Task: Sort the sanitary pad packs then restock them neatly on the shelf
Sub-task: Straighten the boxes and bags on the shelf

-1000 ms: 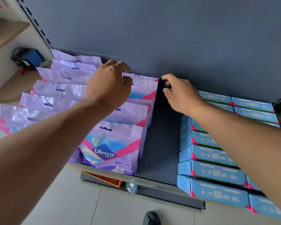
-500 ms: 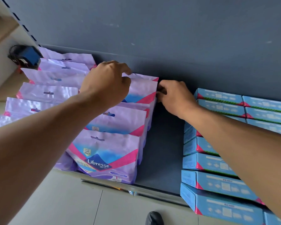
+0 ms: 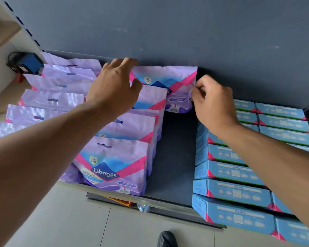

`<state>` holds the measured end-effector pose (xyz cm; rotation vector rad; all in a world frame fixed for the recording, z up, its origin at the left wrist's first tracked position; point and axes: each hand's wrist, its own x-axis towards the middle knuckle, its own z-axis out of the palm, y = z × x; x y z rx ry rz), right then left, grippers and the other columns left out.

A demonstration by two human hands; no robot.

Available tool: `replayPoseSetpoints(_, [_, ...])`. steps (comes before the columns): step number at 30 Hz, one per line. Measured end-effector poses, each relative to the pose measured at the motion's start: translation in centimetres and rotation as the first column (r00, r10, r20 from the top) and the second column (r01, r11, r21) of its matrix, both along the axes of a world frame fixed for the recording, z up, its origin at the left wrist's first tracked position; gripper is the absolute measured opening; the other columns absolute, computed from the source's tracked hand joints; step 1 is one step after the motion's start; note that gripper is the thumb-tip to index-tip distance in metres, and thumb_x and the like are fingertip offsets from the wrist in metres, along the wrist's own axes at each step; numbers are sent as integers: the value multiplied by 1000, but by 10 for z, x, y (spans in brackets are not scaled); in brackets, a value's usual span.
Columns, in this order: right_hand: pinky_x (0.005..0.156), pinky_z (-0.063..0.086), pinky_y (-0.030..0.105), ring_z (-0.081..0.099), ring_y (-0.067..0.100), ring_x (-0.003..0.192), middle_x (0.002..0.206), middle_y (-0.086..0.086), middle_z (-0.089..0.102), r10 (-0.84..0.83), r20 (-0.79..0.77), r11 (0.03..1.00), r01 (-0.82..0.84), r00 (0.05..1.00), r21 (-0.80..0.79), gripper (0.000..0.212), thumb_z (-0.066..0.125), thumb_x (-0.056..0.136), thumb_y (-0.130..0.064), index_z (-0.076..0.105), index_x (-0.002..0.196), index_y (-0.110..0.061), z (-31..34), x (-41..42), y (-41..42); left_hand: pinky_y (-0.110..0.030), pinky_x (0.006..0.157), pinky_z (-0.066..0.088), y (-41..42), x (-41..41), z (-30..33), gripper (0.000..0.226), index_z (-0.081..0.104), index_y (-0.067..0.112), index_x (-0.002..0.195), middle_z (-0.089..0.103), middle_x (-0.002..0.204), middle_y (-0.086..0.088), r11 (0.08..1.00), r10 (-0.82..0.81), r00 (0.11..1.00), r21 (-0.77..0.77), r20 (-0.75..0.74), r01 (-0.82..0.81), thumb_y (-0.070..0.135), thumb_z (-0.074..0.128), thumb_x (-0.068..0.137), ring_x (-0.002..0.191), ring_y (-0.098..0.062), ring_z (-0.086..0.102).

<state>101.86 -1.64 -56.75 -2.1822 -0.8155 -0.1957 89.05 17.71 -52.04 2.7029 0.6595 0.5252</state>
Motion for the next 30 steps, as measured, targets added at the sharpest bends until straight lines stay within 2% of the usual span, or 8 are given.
replayPoseSetpoints(5, [57,47,42,55,29,55,66,7,67,-34,10,996,33,999,83,20,54,95,-26,51,80,-13,8,1,-18,-37,93,44,-2,5,1,55,44,27,140,61,122,-6,999,-27,997,-23,66,28,31,60,88,122,-25,46])
replayPoseSetpoints(10, [58,44,41,57,30,59,68,10,66,-71,32,985,65,997,159,22,53,96,-27,53,82,-9,23,-1,-33,-34,89,47,-15,7,12,77,34,34,147,42,143,-1,996,-80,989,-30,122,84,16,72,82,123,-22,49])
replayPoseSetpoints(14, [59,43,38,57,28,62,71,10,66,-84,42,979,74,996,191,22,53,97,-25,54,85,-6,33,0,-46,-36,88,51,-23,13,19,65,42,28,140,50,135,-3,991,-126,969,-8,210,131,25,74,83,112,-23,57])
replayPoseSetpoints(18, [57,41,37,54,25,59,70,8,64,-100,46,978,90,994,186,21,52,97,-25,53,84,-7,36,1,-58,-21,80,45,-31,21,23,46,52,23,129,59,123,-1,985,-151,950,-40,274,169,40,66,88,104,-15,59])
replayPoseSetpoints(21, [56,41,37,55,25,59,70,8,64,-97,53,980,86,994,181,22,53,97,-24,53,85,-6,36,1,-61,-18,73,45,-35,27,25,38,56,20,122,63,114,1,982,-129,942,-94,311,166,40,62,91,98,-12,60])
replayPoseSetpoints(26, [57,39,30,51,18,60,73,7,63,-104,49,975,92,993,202,22,52,98,-22,54,88,-3,37,0,-70,-6,74,44,-45,31,30,56,46,16,130,61,99,14,912,-98,931,-343,353,226,34,73,84,90,0,60])
replayPoseSetpoints(28, [57,38,22,51,13,62,74,4,63,-89,42,974,78,995,214,19,51,99,-20,55,90,-4,39,-2,-75,-12,78,49,-49,30,32,58,52,14,123,63,96,15,833,-85,929,-486,360,264,43,74,78,85,4,62])
replayPoseSetpoints(30, [59,38,16,54,10,65,77,1,63,-68,46,973,56,997,222,17,51,99,-17,56,93,-3,41,-4,-76,-22,79,55,-52,30,34,45,62,12,110,71,95,9,727,-111,923,-603,369,328,43,73,79,86,-2,68])
